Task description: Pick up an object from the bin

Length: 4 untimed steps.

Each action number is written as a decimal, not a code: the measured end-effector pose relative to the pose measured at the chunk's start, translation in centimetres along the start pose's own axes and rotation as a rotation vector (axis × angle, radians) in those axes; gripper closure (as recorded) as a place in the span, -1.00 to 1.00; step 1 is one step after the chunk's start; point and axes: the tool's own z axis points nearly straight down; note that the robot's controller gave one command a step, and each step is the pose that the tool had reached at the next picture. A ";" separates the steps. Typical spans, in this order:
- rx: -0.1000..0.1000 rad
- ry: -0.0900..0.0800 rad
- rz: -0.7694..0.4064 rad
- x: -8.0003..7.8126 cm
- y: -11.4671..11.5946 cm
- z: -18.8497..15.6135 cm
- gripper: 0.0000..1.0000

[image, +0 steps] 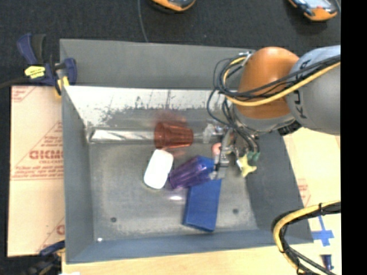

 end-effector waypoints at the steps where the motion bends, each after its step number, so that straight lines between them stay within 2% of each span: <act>1: 0.003 -0.003 0.061 1.5 3.4 1.8 -1.00; 2: 0.001 -0.009 0.028 1.4 4.5 9.2 -1.00; 3: 0.003 -0.004 0.041 2.0 5.0 11.4 -1.00; 4: 0.003 -0.009 -0.240 1.6 6.4 9.9 1.00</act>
Offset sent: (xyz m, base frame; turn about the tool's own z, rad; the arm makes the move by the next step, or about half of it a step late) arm -0.0151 0.0481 -0.0991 0.0218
